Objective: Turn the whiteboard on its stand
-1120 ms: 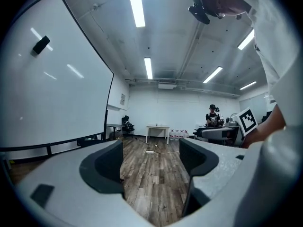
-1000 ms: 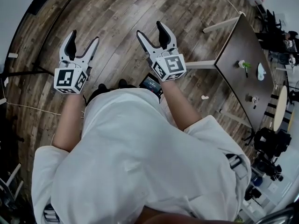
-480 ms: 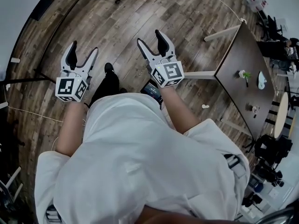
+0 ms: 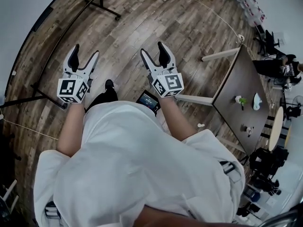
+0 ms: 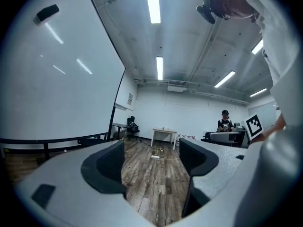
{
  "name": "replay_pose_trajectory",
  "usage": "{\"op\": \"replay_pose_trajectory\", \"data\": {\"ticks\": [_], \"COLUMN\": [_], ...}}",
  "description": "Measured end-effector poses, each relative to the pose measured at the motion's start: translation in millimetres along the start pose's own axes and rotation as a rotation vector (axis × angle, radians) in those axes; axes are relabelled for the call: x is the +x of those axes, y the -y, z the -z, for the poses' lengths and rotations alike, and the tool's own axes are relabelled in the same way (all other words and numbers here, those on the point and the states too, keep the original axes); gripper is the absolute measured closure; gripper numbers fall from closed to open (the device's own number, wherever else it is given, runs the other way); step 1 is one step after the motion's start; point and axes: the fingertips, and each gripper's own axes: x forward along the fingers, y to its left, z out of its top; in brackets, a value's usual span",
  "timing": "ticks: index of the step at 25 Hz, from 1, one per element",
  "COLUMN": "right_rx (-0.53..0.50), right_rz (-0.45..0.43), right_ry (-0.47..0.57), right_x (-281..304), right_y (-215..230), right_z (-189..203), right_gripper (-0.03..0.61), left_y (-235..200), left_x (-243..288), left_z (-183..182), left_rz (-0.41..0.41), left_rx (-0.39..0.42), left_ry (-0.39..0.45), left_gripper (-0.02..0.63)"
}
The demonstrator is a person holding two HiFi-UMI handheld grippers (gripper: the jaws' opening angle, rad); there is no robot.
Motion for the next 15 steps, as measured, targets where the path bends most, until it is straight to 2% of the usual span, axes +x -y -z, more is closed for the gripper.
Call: {"op": "replay_pose_trajectory", "data": {"ticks": [5,12,15], "right_rx": [-0.021,-0.033,-0.115], "right_rz": [0.002,0.027,0.017], "right_ry": [0.011,0.018,0.013], "right_x": [78.1,156.9,175.0], "right_y": [10.6,30.8,30.1], "right_z": [-19.9,-32.4,-32.5], "right_gripper": [0.270,0.275,0.307], "left_y": [-51.3,-98.2,-109.3], "left_x": [54.0,115.0,139.3], "left_z": [-29.8,-39.3,-34.3], "left_rz": [0.011,0.059,0.084], "left_rx": [0.049,0.023,0.020], "left_ry": [0.028,0.026,0.015], "left_gripper": [0.258,0.258,0.258]}}
